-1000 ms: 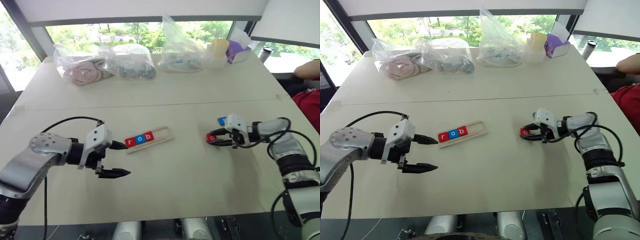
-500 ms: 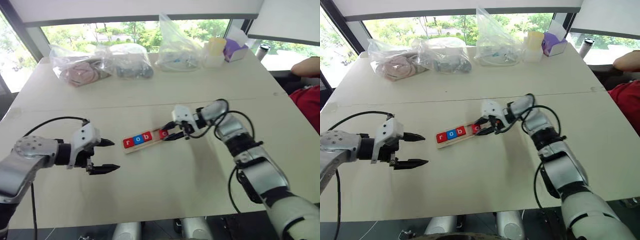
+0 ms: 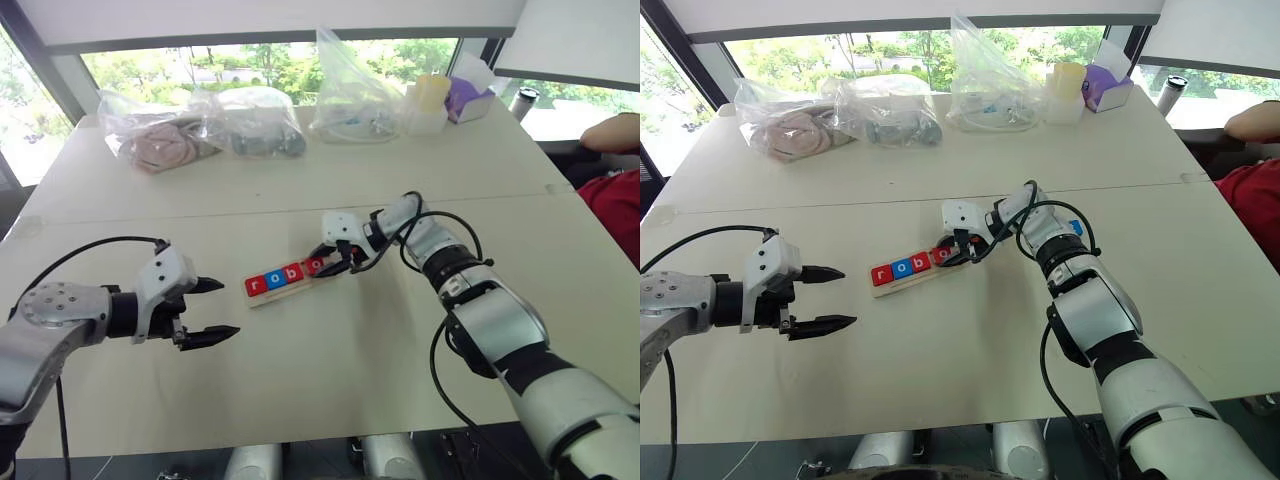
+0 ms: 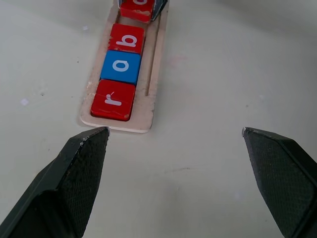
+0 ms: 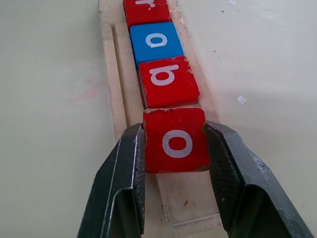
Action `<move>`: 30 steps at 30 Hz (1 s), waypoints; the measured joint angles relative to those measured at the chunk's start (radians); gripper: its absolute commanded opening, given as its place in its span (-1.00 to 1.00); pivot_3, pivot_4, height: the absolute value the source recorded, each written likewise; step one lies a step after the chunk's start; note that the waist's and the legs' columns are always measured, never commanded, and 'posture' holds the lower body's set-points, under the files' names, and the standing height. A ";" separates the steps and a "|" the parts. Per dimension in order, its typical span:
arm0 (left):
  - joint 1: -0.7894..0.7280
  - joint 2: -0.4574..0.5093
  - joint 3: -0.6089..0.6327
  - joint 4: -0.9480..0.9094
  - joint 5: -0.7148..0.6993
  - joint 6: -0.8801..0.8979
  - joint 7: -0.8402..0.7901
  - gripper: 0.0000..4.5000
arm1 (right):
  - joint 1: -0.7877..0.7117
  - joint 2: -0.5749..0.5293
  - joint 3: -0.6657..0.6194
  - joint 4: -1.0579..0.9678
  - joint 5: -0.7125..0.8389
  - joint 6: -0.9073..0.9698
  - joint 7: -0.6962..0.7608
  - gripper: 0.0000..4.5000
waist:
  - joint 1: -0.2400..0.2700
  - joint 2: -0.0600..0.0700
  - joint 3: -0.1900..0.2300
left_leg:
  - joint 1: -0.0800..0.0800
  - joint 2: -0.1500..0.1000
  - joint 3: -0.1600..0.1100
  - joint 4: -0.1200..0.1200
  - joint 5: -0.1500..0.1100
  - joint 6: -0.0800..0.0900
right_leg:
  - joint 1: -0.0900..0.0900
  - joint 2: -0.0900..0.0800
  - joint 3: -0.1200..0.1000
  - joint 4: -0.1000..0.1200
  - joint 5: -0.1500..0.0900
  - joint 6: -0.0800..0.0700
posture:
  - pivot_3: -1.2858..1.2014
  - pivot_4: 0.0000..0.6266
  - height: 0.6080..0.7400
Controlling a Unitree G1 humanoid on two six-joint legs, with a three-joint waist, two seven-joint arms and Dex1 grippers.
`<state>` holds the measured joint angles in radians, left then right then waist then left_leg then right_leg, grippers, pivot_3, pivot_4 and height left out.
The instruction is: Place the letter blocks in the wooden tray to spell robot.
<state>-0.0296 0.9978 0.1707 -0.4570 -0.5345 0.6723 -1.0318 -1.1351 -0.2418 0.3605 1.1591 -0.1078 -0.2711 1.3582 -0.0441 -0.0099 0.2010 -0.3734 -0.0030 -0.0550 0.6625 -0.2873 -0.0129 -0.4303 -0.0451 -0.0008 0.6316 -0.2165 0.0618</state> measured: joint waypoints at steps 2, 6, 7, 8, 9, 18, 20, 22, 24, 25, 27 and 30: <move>0.000 0.000 0.000 0.000 0.000 0.000 0.005 1.00 | -0.004 0.006 -0.004 0.013 -0.008 -0.001 -0.005 -0.48 | 0.000 0.000 0.000 | 0.000 0.000 0.000 0.000 0.000 0.000 | 0.000 0.000 0.000 0.000 0.000 0.000 | 0.03 -0.52 1.00; -0.001 -0.011 -0.002 -0.001 0.000 -0.001 0.012 1.00 | -0.014 0.015 -0.016 0.026 -0.009 -0.001 -0.015 -0.48 | -0.001 0.000 0.000 | 0.000 0.000 0.000 0.000 0.000 0.000 | 0.000 0.000 0.000 0.000 0.000 0.000 | 0.03 -0.52 1.00; -0.003 -0.016 -0.003 -0.001 0.000 -0.001 0.013 1.00 | -0.015 0.021 -0.018 0.026 -0.010 -0.001 -0.018 -0.48 | -0.001 0.000 0.000 | 0.000 0.000 0.000 0.000 0.000 0.000 | 0.000 0.000 0.000 0.000 0.000 0.000 | 0.03 -0.52 1.00; -0.005 -0.018 -0.005 -0.001 0.000 -0.001 0.014 1.00 | -0.015 0.027 -0.019 0.027 -0.013 -0.002 -0.020 -0.48 | 0.000 0.000 0.000 | 0.000 0.000 0.000 0.000 0.000 0.000 | 0.000 0.000 0.000 0.000 0.000 0.000 | 0.03 -0.52 1.00; -0.006 -0.018 -0.008 -0.001 0.001 -0.001 0.015 1.00 | -0.015 0.030 -0.019 0.028 -0.019 -0.002 -0.023 -0.48 | 0.000 0.000 0.000 | 0.000 0.000 0.000 0.000 0.000 0.000 | 0.000 0.000 0.000 0.000 0.000 0.000 | 0.03 -0.52 1.00; -0.006 -0.020 -0.022 -0.001 0.003 -0.003 0.021 1.00 | -0.020 0.030 -0.028 0.043 -0.042 -0.032 -0.052 0.62 | 0.000 0.000 0.000 | 0.000 0.000 0.000 0.000 0.000 0.000 | 0.000 0.000 0.000 0.000 0.000 0.000 | 0.03 -0.52 1.00; -0.008 -0.020 -0.029 0.000 0.003 -0.004 0.022 1.00 | -0.020 0.030 -0.028 0.043 -0.046 -0.042 -0.058 0.62 | 0.000 0.000 0.000 | 0.000 0.000 0.000 0.000 0.000 0.000 | 0.000 0.000 0.000 0.000 0.000 0.000 | 0.03 -0.52 1.00; -0.013 -0.022 -0.035 0.002 0.004 -0.006 0.022 1.00 | -0.020 0.030 -0.035 0.043 -0.046 -0.043 -0.061 0.62 | 0.000 0.000 0.000 | 0.000 0.000 0.000 0.000 0.000 0.000 | 0.000 0.000 0.000 0.000 0.000 0.000 | 0.03 -0.52 1.00; -0.017 -0.022 -0.039 0.004 0.005 -0.009 0.022 1.00 | -0.024 0.029 -0.051 0.043 -0.045 -0.043 -0.062 0.62 | 0.000 0.000 0.000 | 0.000 0.000 0.000 0.000 0.000 -0.001 | 0.000 0.000 0.000 0.000 0.000 0.000 | 0.03 -0.52 1.00; -0.018 -0.022 -0.040 0.004 0.005 -0.010 0.022 1.00 | -0.028 0.025 -0.061 0.042 -0.042 -0.043 -0.062 0.62 | 0.000 0.000 0.000 | 0.000 0.000 0.000 0.000 0.000 -0.001 | 0.000 0.000 0.000 0.000 0.000 0.000 | 0.03 -0.52 1.00; -0.021 -0.022 -0.040 0.004 0.006 -0.012 0.022 1.00 | -0.037 0.013 -0.086 0.038 -0.027 -0.038 -0.057 0.62 | 0.000 0.000 0.000 | 0.000 0.000 0.000 0.000 0.000 -0.001 | 0.000 0.000 0.000 0.000 0.000 0.000 | 0.03 -0.52 1.00; -0.021 -0.027 -0.037 0.003 -0.005 -0.006 0.024 1.00 | -0.040 -0.031 -0.156 -0.005 0.022 0.021 -0.070 0.62 | 0.003 0.000 0.000 | 0.000 0.000 -0.001 0.000 0.000 -0.001 | 0.000 -0.001 0.000 0.000 0.000 0.000 | 0.03 -0.52 1.00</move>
<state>-0.0502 0.9707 0.1337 -0.4541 -0.5392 0.6659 -1.0075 -1.1747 -0.2728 0.2048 1.1536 -0.0857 -0.2501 1.2884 -0.0411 -0.0096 0.2012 -0.3739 -0.0029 -0.0556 0.6622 -0.2870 -0.0136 -0.4304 -0.0460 -0.0008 0.6317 -0.2163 0.0621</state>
